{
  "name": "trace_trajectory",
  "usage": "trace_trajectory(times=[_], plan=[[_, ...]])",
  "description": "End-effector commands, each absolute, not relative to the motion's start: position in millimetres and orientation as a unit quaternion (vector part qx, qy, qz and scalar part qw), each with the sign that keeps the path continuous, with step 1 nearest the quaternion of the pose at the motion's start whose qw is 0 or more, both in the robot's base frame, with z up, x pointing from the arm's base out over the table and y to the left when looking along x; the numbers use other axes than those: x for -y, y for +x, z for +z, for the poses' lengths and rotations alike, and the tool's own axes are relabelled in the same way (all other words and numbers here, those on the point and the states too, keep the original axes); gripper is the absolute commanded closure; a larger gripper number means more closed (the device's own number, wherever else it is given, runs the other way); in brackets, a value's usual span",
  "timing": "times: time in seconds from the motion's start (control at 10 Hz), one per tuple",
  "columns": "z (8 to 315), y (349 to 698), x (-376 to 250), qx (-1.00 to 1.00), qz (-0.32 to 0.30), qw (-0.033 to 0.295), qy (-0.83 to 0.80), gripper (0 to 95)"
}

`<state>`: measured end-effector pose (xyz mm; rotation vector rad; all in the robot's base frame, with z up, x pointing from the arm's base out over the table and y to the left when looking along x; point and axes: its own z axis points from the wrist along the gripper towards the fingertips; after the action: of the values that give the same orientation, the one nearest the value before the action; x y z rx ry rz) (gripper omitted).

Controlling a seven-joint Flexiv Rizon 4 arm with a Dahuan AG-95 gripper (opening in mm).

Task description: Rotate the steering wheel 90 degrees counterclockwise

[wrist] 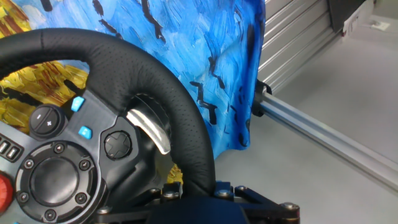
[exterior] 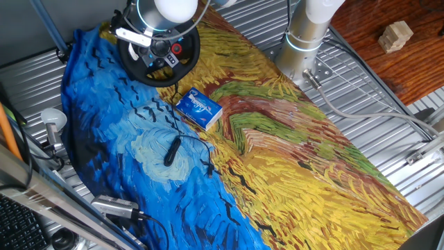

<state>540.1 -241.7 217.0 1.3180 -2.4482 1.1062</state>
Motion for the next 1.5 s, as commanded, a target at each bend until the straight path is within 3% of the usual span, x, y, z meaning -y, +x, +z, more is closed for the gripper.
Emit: trace_trajectory(times=[0.1,1.5], plan=[[216,539,241,0.816,0.368,0.075,0.439,95.0],[222,537,254,0.820,0.352,0.064,0.447,95.0]])
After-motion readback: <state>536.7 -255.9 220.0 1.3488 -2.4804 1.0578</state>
